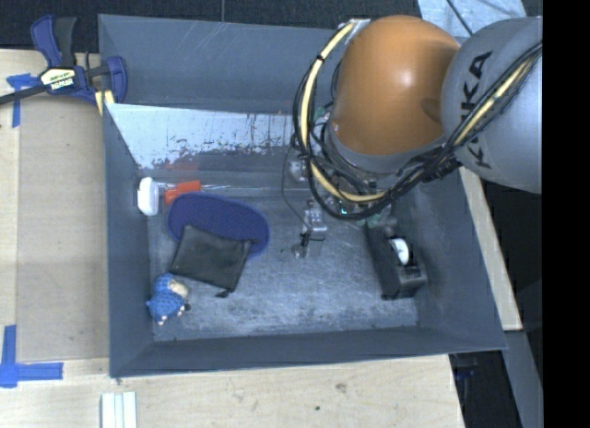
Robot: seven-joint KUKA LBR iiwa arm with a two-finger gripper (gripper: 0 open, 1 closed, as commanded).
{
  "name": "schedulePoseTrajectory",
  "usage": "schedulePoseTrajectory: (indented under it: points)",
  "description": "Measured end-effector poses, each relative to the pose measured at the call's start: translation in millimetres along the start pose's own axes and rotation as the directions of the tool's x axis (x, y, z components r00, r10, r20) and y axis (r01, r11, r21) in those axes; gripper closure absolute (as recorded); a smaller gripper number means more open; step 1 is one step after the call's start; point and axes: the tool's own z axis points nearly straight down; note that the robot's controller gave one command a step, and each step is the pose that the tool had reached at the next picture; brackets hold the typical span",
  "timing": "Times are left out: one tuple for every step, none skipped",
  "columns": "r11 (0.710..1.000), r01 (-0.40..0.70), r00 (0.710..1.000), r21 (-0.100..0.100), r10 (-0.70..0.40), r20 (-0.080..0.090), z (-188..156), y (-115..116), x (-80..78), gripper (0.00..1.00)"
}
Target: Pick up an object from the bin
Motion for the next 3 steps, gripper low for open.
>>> schedulePoseTrajectory:
  points:
    - [0.987, 0.162, 0.987, -0.001, -0.162, 0.005, 157, 78, 9.0, 0.0]
    - [0.988, 0.157, 0.988, -0.001, -0.157, 0.008, 153, 77, 7.5, 1.0]
    - [0.992, 0.124, 0.992, -0.002, -0.124, 0.015, 28, 88, 5.6, 1.0]
